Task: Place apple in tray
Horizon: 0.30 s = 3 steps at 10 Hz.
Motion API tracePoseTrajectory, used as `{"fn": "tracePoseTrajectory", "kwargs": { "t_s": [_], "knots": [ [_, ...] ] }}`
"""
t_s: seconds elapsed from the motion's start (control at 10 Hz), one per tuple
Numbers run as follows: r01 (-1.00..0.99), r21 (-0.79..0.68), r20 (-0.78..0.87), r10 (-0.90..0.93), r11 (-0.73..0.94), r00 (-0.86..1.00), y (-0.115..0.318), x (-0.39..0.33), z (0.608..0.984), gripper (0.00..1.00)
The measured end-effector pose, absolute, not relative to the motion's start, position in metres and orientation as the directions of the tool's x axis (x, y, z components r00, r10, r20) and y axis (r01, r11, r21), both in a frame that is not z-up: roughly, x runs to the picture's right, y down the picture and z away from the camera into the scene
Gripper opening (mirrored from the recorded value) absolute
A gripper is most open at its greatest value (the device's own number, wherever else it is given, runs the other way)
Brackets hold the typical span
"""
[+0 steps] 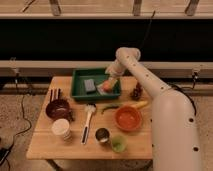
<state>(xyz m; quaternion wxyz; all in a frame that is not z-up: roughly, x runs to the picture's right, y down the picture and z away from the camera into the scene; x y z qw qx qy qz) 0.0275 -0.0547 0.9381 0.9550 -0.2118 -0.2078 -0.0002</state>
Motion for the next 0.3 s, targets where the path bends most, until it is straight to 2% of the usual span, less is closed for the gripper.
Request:
{"fn": "tracePoseTrajectory", "kwargs": {
  "t_s": [0.3],
  "knots": [
    [0.092,-0.404,0.399,0.086,0.910,0.913,-0.0546,0.0247,0.9384,0.80]
  ]
}}
